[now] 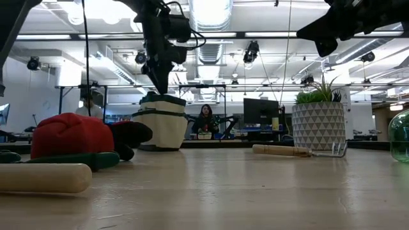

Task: Pick & Place Garden tools in Gardening bag
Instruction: Prepare the light brown gardening bag on the table

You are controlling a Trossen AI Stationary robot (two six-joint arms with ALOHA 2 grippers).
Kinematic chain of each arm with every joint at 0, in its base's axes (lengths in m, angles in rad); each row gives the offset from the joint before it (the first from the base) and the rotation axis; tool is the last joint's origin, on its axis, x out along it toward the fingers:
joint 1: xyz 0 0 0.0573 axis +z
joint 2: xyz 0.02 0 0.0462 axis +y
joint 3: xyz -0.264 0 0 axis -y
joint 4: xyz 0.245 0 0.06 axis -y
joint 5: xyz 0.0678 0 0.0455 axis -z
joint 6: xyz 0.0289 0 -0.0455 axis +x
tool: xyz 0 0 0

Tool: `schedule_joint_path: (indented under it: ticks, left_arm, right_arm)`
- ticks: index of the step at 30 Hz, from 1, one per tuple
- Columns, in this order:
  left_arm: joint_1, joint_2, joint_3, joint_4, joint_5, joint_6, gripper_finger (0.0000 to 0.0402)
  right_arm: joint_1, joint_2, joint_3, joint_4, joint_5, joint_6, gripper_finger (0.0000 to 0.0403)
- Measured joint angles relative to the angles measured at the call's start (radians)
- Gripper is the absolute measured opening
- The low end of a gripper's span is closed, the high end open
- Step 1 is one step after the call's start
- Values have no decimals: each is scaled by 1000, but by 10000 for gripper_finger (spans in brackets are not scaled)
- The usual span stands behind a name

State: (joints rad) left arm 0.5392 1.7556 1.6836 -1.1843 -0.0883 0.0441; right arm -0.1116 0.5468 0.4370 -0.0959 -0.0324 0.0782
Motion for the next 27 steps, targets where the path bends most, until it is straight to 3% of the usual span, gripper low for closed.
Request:
schedule_joint_path:
  ticks: [27]
  left_arm:
    - [1, 43, -2, 24, 74, 0, 131]
  right_arm:
    - [0, 0, 0, 0, 0, 0, 8]
